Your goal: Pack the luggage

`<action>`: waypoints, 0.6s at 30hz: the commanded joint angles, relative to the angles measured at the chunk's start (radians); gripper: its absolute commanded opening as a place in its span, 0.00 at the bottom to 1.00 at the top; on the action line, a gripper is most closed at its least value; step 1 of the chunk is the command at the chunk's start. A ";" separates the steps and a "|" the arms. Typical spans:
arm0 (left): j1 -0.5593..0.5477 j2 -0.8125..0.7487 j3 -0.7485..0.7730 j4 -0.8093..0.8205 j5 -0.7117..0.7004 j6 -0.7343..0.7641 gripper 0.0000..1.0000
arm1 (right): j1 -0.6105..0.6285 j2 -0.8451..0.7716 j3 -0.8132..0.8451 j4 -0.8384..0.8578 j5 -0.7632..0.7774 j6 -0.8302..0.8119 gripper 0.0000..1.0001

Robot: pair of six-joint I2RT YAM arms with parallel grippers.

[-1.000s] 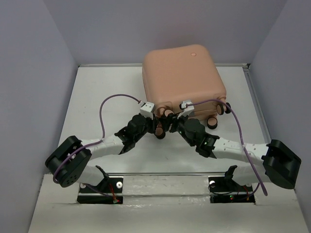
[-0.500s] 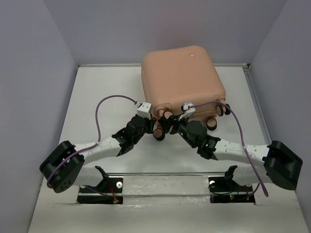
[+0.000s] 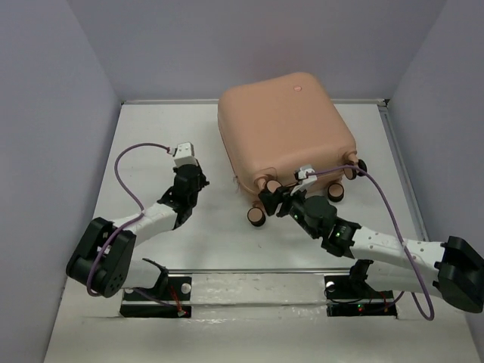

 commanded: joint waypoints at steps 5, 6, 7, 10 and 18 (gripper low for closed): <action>0.050 -0.044 0.039 0.089 -0.090 -0.087 0.06 | 0.046 -0.003 0.024 0.036 -0.058 0.015 0.07; 0.050 -0.067 0.025 0.083 -0.078 -0.110 0.06 | 0.046 0.019 0.031 0.050 -0.071 0.015 0.07; 0.050 -0.129 -0.010 0.077 -0.038 -0.130 0.06 | 0.060 0.034 0.039 0.054 -0.079 0.012 0.07; 0.051 -0.299 -0.051 0.030 0.054 -0.194 0.23 | 0.100 0.109 0.099 0.059 -0.102 -0.003 0.07; 0.050 -0.751 0.141 -0.450 0.091 -0.201 0.99 | 0.268 0.376 0.441 -0.103 -0.010 -0.071 0.45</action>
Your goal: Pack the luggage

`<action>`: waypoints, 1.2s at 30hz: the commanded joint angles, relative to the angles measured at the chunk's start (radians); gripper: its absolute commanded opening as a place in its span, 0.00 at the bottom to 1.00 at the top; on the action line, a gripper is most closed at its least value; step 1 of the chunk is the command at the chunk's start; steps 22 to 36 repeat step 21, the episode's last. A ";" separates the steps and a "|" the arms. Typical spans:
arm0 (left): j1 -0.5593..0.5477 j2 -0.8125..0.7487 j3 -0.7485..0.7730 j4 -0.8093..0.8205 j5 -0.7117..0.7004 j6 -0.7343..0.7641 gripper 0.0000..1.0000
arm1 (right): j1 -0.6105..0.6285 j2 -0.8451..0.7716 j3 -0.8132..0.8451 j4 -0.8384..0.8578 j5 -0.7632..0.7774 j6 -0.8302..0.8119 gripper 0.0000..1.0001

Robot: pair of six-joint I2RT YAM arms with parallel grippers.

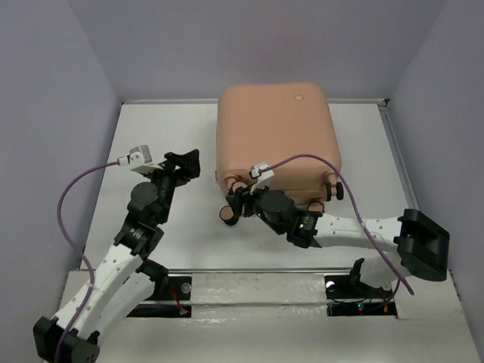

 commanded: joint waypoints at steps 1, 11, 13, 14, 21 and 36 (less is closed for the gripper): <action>-0.002 -0.155 0.174 -0.267 0.028 0.004 0.99 | 0.144 0.092 0.220 -0.105 -0.035 -0.049 0.62; -0.002 -0.363 0.368 -0.615 0.096 0.129 0.99 | 0.193 -0.266 0.307 -0.562 0.083 -0.112 1.00; -0.002 -0.375 0.365 -0.627 0.133 0.140 0.99 | 0.193 -0.403 0.267 -0.580 0.083 -0.150 0.99; -0.002 -0.381 0.359 -0.627 0.143 0.144 0.99 | 0.193 -0.447 0.252 -0.593 0.094 -0.152 0.99; -0.002 -0.406 0.294 -0.575 0.162 0.158 0.99 | 0.193 -0.728 0.071 -0.572 0.391 -0.088 1.00; -0.002 -0.406 0.294 -0.575 0.162 0.158 0.99 | 0.193 -0.728 0.071 -0.572 0.391 -0.088 1.00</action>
